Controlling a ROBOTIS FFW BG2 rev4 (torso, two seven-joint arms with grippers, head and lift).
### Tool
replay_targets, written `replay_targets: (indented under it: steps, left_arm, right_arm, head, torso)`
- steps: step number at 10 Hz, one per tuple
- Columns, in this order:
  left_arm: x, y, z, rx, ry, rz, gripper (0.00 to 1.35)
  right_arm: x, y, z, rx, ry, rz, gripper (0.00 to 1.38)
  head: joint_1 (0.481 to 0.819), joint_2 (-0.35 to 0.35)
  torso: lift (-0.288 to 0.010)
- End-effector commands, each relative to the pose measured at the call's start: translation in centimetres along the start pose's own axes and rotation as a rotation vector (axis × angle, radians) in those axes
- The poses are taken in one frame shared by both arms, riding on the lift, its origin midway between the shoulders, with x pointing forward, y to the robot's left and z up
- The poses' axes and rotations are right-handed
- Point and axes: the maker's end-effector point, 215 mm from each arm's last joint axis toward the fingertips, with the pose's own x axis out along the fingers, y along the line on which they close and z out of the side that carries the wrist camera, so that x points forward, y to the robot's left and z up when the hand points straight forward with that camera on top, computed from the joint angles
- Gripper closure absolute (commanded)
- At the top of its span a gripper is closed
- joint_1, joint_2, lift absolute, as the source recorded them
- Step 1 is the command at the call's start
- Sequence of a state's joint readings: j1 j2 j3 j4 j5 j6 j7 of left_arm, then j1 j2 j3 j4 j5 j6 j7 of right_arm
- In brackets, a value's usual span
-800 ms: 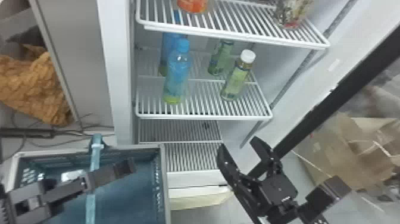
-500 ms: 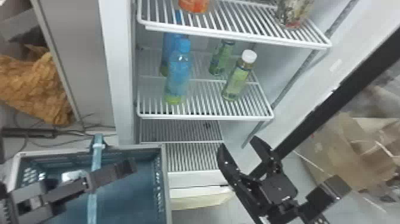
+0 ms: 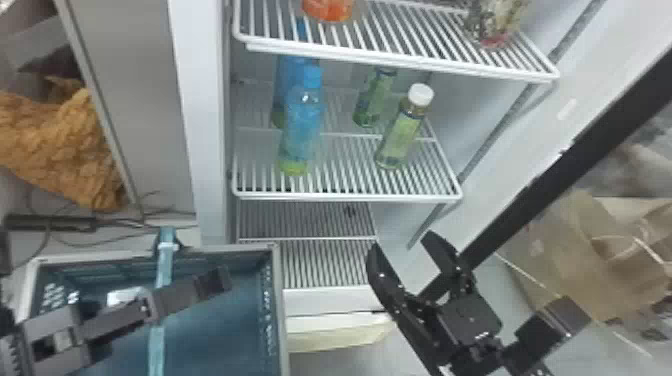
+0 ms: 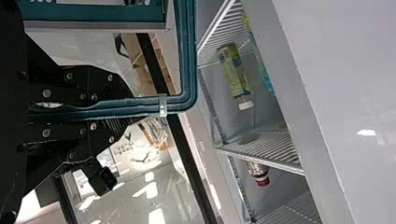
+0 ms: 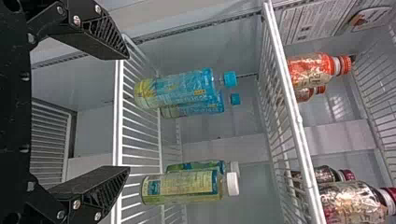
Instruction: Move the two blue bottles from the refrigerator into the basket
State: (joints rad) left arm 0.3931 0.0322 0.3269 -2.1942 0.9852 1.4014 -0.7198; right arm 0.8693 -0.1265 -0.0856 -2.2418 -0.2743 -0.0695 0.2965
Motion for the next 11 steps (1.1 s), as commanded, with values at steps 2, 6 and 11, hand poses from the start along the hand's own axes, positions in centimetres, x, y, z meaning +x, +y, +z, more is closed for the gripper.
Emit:
replay_targets:
  steps: [2, 6, 11]
  left_arm:
    - [-0.1, 0.2, 0.0, -0.005, 0.001, 0.003, 1.2]
    - [0.2, 0.0, -0.1, -0.005, 0.005, -0.005, 1.2]
    - [0.5, 0.0, 0.0, -0.005, 0.003, -0.011, 1.2]
  right_arm:
    - [1.4, -0.1, -0.5, -0.012, -0.004, 0.013, 0.2]
    - [4.5, -2.1, 0.3, -0.101, -0.036, 0.003, 0.18]
    - [9.2, -3.1, 1.0, -0.111, -0.043, 0.036, 0.18]
  head:
    - [0.695, -0.264]
    - [0.695, -0.258]
    - [0.695, -0.239]
  torso:
    - [-0.22]
    - [-0.22]
    - [-0.22]
